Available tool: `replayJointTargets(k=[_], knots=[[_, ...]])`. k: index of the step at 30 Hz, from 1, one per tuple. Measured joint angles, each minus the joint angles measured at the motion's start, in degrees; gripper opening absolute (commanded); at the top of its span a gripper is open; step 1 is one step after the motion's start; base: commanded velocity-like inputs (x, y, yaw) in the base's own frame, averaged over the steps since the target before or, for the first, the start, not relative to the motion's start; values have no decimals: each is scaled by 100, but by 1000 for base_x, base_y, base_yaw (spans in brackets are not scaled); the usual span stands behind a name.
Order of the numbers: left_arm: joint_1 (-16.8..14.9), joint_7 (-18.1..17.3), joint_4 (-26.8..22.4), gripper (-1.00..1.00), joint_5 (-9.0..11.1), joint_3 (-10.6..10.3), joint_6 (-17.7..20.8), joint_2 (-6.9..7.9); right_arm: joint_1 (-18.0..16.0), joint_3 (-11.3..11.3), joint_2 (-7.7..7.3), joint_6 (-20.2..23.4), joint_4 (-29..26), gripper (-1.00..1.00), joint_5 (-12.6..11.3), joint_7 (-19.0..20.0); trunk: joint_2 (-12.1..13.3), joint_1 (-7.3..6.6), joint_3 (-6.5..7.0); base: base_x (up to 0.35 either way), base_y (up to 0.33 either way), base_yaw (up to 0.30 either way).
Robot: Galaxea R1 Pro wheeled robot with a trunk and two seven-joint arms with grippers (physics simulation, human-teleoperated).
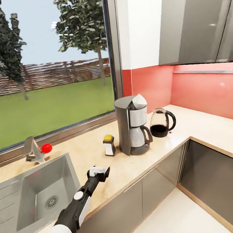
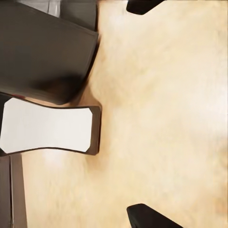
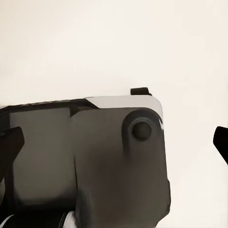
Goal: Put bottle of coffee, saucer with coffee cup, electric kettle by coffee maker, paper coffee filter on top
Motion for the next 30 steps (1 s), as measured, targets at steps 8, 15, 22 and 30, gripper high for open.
replayJointTargets(k=[8,15,22,30], knots=[[76,-8,-29,100,6,-5,-4,-11,-2,0,0,1,0,100,-3,0,-1,-3,-1,-157,-91,278],[1100,-73,-262,100,219,-19,-852,-19,-1,0,0,1,0,100,0,0,-2,-3,-2,-3,-2,278],[2155,8,-567,100,589,-20,-2034,-9,2,0,0,1,0,100,1,0,-4,-4,0,0,0,278],[3519,20,-512,100,1069,99,-3337,51,-1,-1,7,1,-1,100,1,0,-3,-3,-3,0,0,278]])
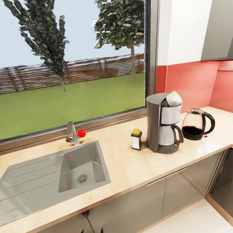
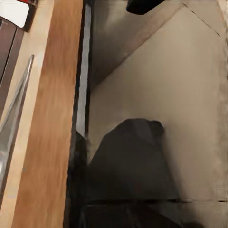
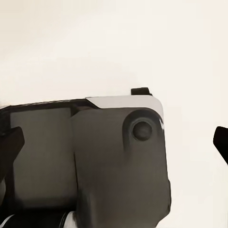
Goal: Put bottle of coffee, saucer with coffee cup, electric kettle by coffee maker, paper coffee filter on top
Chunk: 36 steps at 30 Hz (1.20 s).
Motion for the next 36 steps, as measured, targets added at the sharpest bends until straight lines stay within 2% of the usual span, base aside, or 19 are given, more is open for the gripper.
replayJointTargets(k=[4,6,9,13,16,19,22,24,28,31,33,34,35,36], knots=[[426,-6,189,100,66,327,-68,27,2,0,1,0,0,100,-2,0,0,0,0,0,0,278],[578,-11,499,100,70,511,-89,68,1,0,1,0,0,100,-2,0,0,0,0,0,0,278],[760,8,1058,100,70,655,-102,164,2,0,1,0,-1,100,-3,0,0,0,0,0,0,278],[823,18,1941,100,98,775,-110,238,3,0,1,0,-1,100,-3,0,0,0,0,0,0,278],[810,21,2691,100,123,961,-95,298,2,6,1,0,-1,100,-3,0,0,0,1,0,0,279],[811,28,3058,100,134,1219,-67,401,1,2,-1,1,5,100,8,-10,0,0,1,0,0,279],[813,126,3309,100,107,1582,-11,494,0,0,-32,6,8,100,12,-20,0,0,1,0,0,279],[815,265,3445,100,97,1701,72,528,0,0,-50,14,8,100,14,-19,0,0,1,0,0,279],[814,726,3720,100,90,1782,645,574,2,1,-72,24,8,100,53,-17,0,0,1,0,0,279],[818,956,3782,100,49,1749,1858,649,4,8,-71,26,7,100,377,-16,0,0,1,0,0,281],[812,981,3782,100,3,1737,2507,697,5,9,-70,22,7,100,560,-16,0,1,1,0,0,281],[810,985,3782,100,-17,1730,2673,716,6,8,-70,21,7,100,601,-16,0,1,1,0,0,281],[803,995,3782,100,-112,1686,3125,767,6,9,-67,23,7,100,693,-16,0,1,1,0,0,281],[800,1007,3782,100,-211,1646,3399,794,4,9,-64,24,7,100,733,-16,0,1,1,0,0,281]])
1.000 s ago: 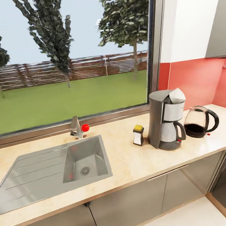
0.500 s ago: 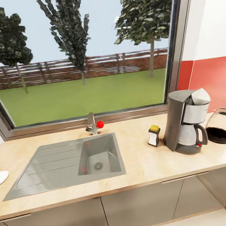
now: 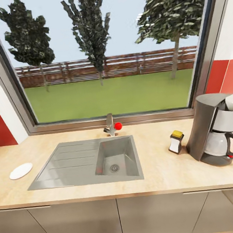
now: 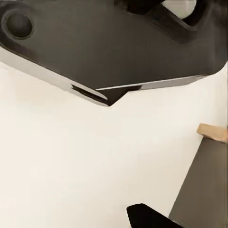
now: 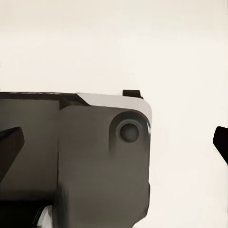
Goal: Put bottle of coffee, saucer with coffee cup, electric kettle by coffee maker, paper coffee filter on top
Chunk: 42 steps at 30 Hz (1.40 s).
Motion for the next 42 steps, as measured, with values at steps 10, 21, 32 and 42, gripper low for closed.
replayJointTargets(k=[10,21,32,42], knots=[[-5,69,-35,100,-1027,-49,652,221,-3,0,26,-7,8,100,72,-6,0,0,0,0,0,281],[-5,76,-77,100,-1016,-22,593,199,2,1,40,-6,6,100,83,-3,1,-1,0,33,165,281],[-6,76,-87,100,-991,-11,576,189,-2,-6,31,-3,6,100,84,-8,1,-1,0,45,298,281],[-5,76,-89,100,-968,19,564,197,0,-8,21,-4,7,100,83,-8,1,0,0,4,325,282]])
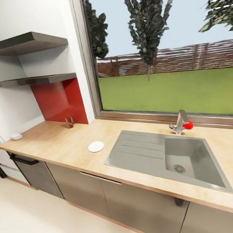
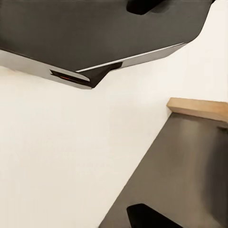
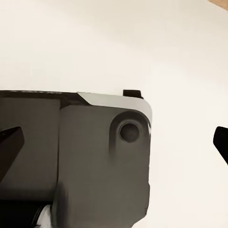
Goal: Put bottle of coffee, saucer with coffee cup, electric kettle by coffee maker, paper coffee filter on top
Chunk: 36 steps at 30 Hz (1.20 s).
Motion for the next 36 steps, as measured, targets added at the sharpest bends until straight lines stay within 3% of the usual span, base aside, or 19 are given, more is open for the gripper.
replayJointTargets(k=[11,17,25,36], knots=[[-8,0,0,100,5,1,1,31,-1,0,-8,0,0,100,2,4,0,-1,0,16,330,277],[-9,0,0,100,2,1,1,30,-1,0,-9,-4,0,100,1,7,0,-1,-15,120,334,102],[1,0,1,100,-1,0,0,25,-1,0,-9,-8,0,100,1,8,-1,-2,-22,175,314,-3],[-9,0,1,100,-1,1,0,-8,-3,0,-10,-3,-1,100,0,8,-1,-1,-22,183,290,-256]])
